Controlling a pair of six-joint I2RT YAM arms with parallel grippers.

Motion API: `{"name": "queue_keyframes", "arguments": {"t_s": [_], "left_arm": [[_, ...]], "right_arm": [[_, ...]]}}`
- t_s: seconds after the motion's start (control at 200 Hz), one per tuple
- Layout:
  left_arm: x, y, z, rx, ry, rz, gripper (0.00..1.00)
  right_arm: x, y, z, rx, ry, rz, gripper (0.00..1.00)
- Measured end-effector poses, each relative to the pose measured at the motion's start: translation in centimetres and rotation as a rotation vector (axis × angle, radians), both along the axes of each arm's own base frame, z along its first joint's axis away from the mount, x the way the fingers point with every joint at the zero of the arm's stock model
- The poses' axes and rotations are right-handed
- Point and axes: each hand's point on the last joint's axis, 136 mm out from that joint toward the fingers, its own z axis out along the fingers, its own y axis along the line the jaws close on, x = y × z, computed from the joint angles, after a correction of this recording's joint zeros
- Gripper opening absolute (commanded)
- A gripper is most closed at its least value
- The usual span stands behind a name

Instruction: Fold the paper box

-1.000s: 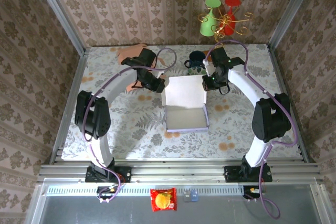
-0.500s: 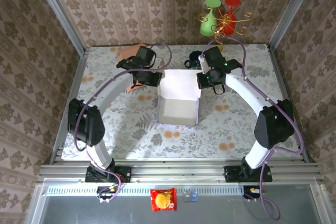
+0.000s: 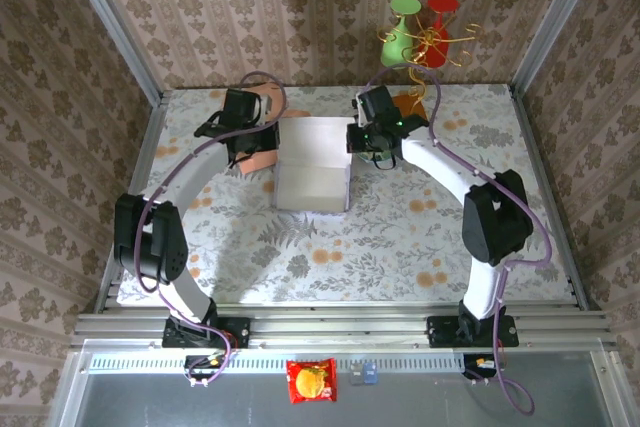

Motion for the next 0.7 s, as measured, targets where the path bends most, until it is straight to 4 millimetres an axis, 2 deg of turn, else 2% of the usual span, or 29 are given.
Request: {"name": "queue_keyframes", "arguments": {"t_s": [0.17,0.305,0.43,0.55,0.7], "left_arm": [[0.6,0.7,-1.1,-0.047,-0.018,0.033,0.00],[0.3,0.6,-1.2,-0.090,-0.050,0.036,0.00],[-0.4,0.6,-1.1,-0.126,-0.081,0.032,0.00],[-1.0,0.4,-2.4,-0.149,-0.079,0.031,0.00],[-1.5,0.3,-3.5,-0.176,-0.087,0.033,0.00]], "right_arm": [[1.0,0.8,0.6,0.015,-0.053,-0.028,0.00],[2.0,0.9,1.1,0.037,-0.105,-0.058,0.00],[2.0,0.8,-0.5,0.055,-0.117,-0.078,0.00],[1.4,0.7,-2.7,0.065,-0.118,-0.080,0.00],[0.7,0.6,-2.9,0.093,-0.151,-0.084,0.00]]}}
